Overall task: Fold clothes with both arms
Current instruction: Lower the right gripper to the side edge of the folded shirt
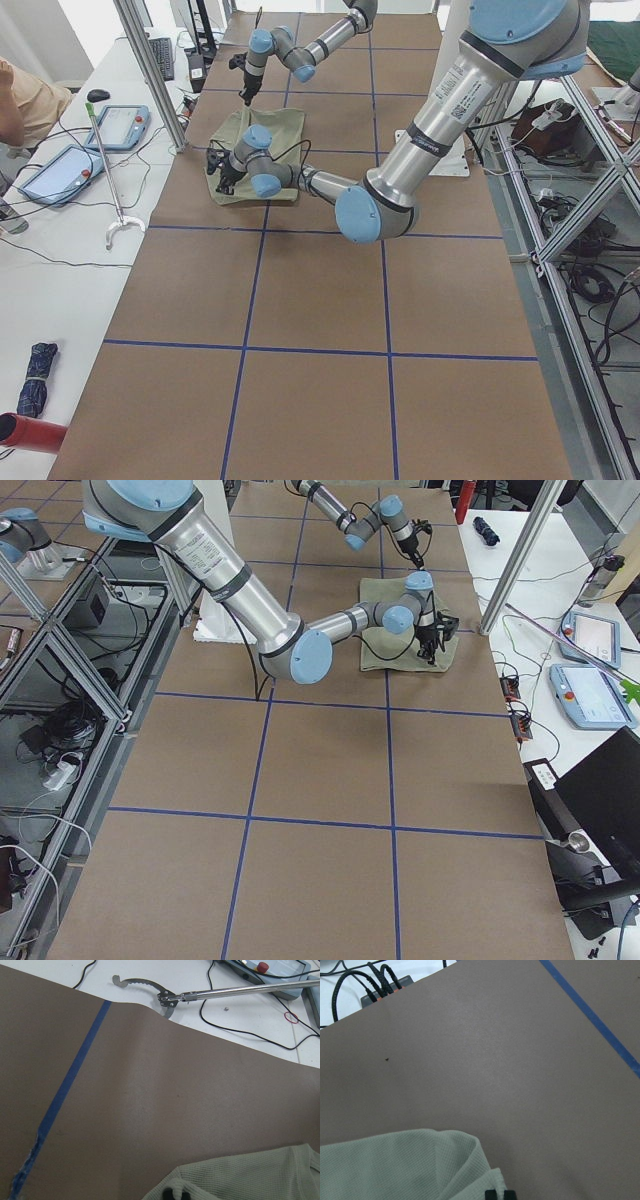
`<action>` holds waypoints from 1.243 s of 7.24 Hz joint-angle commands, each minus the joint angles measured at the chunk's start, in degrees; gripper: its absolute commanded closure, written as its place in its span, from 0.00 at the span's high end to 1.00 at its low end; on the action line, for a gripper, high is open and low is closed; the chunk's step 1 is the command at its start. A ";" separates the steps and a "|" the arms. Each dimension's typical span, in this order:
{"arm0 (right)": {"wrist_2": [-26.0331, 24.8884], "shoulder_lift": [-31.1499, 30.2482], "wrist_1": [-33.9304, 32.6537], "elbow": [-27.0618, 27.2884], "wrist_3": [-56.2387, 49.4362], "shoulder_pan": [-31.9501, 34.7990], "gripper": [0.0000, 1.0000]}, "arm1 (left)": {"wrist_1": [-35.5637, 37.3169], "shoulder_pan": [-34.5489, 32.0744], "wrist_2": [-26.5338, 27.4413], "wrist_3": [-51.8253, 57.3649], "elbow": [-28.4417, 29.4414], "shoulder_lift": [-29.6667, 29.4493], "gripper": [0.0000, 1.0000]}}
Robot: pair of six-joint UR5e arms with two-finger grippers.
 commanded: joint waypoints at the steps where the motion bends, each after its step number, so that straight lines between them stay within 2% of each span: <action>1: 0.57 0.08 0.02 2.86 0.47 0.10 0.71 | -0.03 0.22 -0.08 0.03 -0.08 0.28 0.46; 2: 1.71 -1.23 -0.07 5.66 0.56 0.28 0.71 | -0.12 0.22 -0.08 -0.06 -0.26 0.37 0.50; 3: 5.38 -5.42 -0.07 12.04 1.26 0.37 0.76 | -1.08 -0.04 -0.08 -0.06 -0.43 0.55 0.50; 4: 5.76 -11.29 0.19 19.59 4.83 -0.59 0.79 | -3.61 -0.22 -0.43 0.03 -0.61 1.51 0.50; 5: 5.68 -15.79 0.19 24.80 7.91 -2.25 0.80 | -5.03 -0.48 -0.96 -0.49 -0.70 1.78 0.50; 6: 4.46 -18.36 0.28 26.42 11.08 -4.53 0.86 | -5.39 -1.26 -2.18 -0.15 -0.87 2.91 0.50; 9: 0.68 -22.77 0.28 30.12 14.27 -10.34 0.86 | -5.83 -1.27 -2.63 0.03 -0.96 3.10 0.50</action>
